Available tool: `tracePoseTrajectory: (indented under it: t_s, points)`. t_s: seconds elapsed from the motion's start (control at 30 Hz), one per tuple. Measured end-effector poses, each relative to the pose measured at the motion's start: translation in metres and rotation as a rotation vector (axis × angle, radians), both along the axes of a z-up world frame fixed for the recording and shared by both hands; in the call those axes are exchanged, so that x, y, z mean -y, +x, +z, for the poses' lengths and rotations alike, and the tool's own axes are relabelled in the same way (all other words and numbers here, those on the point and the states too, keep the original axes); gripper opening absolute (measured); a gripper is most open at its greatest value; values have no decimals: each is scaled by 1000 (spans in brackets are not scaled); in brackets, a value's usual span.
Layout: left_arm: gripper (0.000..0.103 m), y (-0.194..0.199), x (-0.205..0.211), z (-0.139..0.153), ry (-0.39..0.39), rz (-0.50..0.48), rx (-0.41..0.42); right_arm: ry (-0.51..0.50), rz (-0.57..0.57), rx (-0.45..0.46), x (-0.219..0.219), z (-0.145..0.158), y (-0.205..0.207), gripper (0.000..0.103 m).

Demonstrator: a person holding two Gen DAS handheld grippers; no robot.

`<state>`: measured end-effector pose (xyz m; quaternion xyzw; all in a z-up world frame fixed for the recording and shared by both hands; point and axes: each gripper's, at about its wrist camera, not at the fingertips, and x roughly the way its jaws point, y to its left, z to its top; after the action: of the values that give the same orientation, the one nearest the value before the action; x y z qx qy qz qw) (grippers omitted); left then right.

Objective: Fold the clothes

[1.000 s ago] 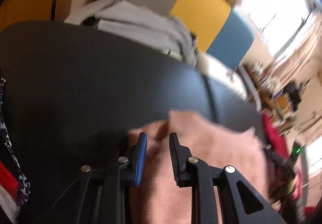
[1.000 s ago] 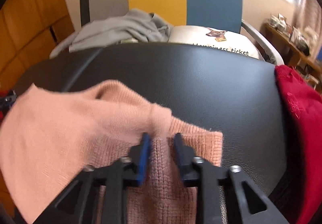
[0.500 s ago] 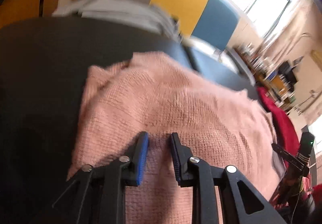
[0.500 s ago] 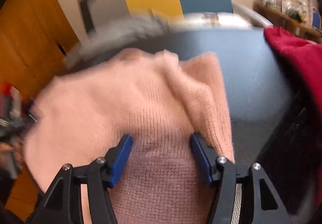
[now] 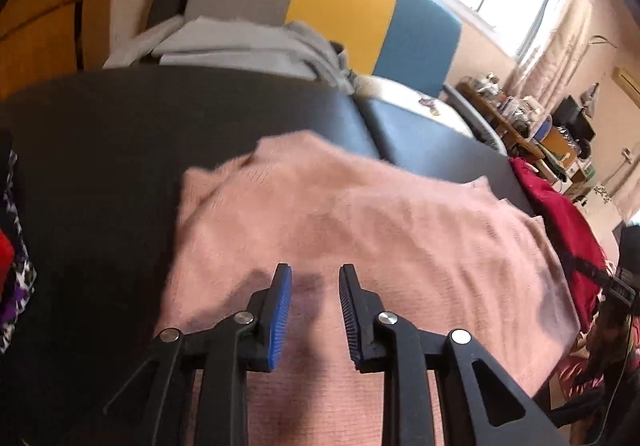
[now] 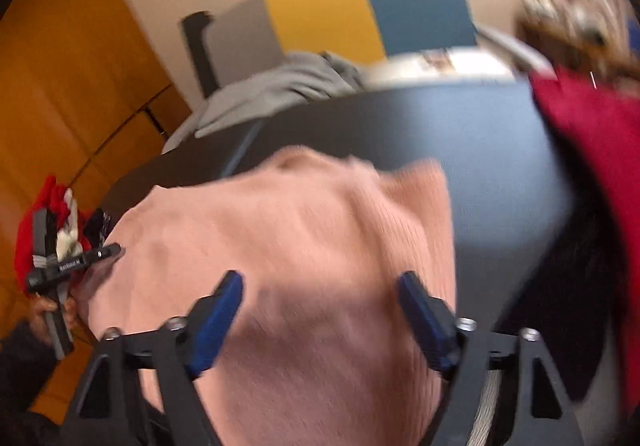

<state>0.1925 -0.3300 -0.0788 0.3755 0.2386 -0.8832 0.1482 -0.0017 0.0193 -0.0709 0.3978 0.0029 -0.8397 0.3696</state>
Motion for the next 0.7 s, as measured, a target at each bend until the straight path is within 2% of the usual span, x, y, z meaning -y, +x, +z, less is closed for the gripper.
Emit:
tracePoseTrajectory:
  t_s: [0.07,0.13,0.2,0.23,0.27,0.33,0.43,0.57,0.7]
  points:
    - [26,-9,-3,-1,-5,8,-1,-15,39,-12,17,3,-8,88]
    - [26,-15,-4,-11,-11,11,29,-39,59,61,35,-8,-29,89]
    - [26,-14,-3,-26,-22,8,51,-34,-14,144,34,-33,-52,89]
    - [26,-11,-2,-30,-17,6,37,-32,-69,160,28,-45,-62,84]
    - [26,-6,1,-32,7,9,10,-44,-131,138,19,-54,-68,68]
    - [24,-1,8,-36,52,28,-25,-104,-204,139,4,-61,-74,55]
    - [24,3,14,-40,97,56,-64,-153,-207,156,-3,-63,-74,56]
    - [24,2,8,-30,97,61,-43,-127,-159,137,7,-61,-70,74]
    - [26,29,1,-12,43,59,-16,-77,-116,112,20,-57,-69,86]
